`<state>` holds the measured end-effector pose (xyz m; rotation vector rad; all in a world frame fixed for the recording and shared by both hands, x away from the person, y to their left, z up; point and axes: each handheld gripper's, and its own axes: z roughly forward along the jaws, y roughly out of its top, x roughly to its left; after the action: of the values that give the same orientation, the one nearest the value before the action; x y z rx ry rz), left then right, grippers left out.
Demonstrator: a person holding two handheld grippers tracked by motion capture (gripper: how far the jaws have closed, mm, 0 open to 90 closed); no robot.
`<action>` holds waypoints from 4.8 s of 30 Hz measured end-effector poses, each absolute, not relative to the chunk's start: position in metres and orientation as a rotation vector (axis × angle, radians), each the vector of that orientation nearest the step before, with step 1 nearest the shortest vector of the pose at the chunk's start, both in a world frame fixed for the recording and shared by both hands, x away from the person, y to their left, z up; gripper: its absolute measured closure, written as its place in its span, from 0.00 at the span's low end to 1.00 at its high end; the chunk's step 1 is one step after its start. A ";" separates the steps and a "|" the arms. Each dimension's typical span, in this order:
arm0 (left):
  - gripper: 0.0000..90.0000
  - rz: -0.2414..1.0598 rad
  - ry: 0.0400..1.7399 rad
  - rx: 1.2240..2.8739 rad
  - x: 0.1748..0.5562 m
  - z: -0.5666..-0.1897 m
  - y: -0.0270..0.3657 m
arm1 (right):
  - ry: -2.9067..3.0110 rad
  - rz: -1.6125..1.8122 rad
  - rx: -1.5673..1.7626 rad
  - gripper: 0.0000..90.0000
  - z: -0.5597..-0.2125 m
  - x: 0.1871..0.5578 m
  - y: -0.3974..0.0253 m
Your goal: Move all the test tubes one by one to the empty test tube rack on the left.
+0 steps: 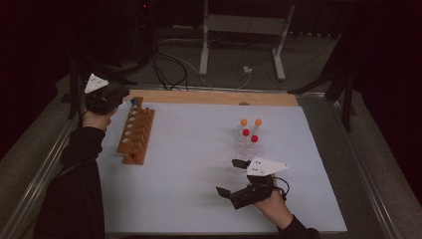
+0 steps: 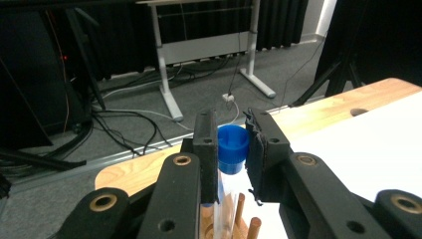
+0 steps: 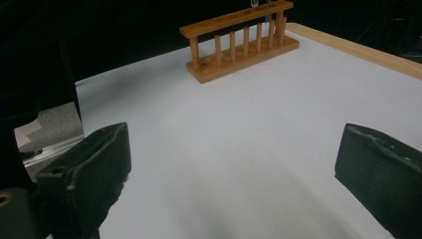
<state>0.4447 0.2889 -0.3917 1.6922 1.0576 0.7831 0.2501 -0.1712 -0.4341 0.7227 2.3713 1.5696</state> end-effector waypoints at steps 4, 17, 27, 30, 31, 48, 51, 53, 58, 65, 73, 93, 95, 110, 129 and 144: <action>0.86 0.770 1.075 1.707 0.448 -0.399 0.287 | 2.376 1.569 0.728 0.01 -0.435 0.250 -0.172; 0.86 0.751 1.122 1.767 0.452 -0.425 0.282 | 2.381 1.569 0.728 0.01 -0.434 0.250 -0.173; 0.86 0.734 1.146 1.785 0.453 -0.437 0.282 | 2.383 1.573 0.731 0.01 -0.435 0.250 -0.173; 0.86 0.732 1.148 1.787 0.453 -0.438 0.282 | 2.383 1.572 0.730 0.01 -0.435 0.250 -0.173; 0.86 0.732 1.148 1.791 0.453 -0.439 0.282 | 2.383 1.572 0.728 0.01 -0.435 0.250 -0.173; 0.86 0.712 1.165 1.819 0.455 -0.447 0.281 | 2.386 1.574 0.734 0.01 -0.435 0.251 -0.174; 0.85 0.697 1.170 1.823 0.455 -0.446 0.283 | 2.387 1.574 0.733 0.01 -0.435 0.250 -0.174; 0.79 0.681 1.171 1.798 0.453 -0.444 0.284 | 2.387 1.573 0.734 0.01 -0.435 0.251 -0.174; 0.58 0.660 1.169 1.783 0.444 -0.434 0.285 | 2.383 1.574 0.735 0.01 -0.435 0.251 -0.174; 0.35 0.608 1.120 1.793 0.426 -0.418 0.277 | 2.377 1.577 0.737 0.01 -0.433 0.250 -0.175; 0.11 0.534 1.053 1.802 0.401 -0.402 0.262 | 2.366 1.578 0.741 0.01 -0.432 0.250 -0.178; 0.02 0.345 0.773 1.847 0.320 -0.403 0.216 | 2.338 1.560 0.744 0.01 -0.426 0.252 -0.183; 0.02 0.334 0.747 1.853 0.313 -0.406 0.211 | 2.321 1.567 0.754 0.01 -0.424 0.253 -0.186; 0.02 0.236 0.599 1.893 0.270 -0.435 0.171 | 2.169 1.505 0.844 0.01 -0.407 0.271 -0.223; 0.02 0.216 0.555 1.903 0.259 -0.454 0.166 | 2.173 1.271 1.087 0.20 -0.449 0.325 -0.246; 0.02 0.202 0.546 1.904 0.260 -0.455 0.166 | 2.221 1.166 1.133 0.61 -0.468 0.344 -0.244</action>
<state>0.2598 0.1659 -0.4548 1.9038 0.5461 0.2017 0.3445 -0.2437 -0.4676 1.1329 2.2211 1.1665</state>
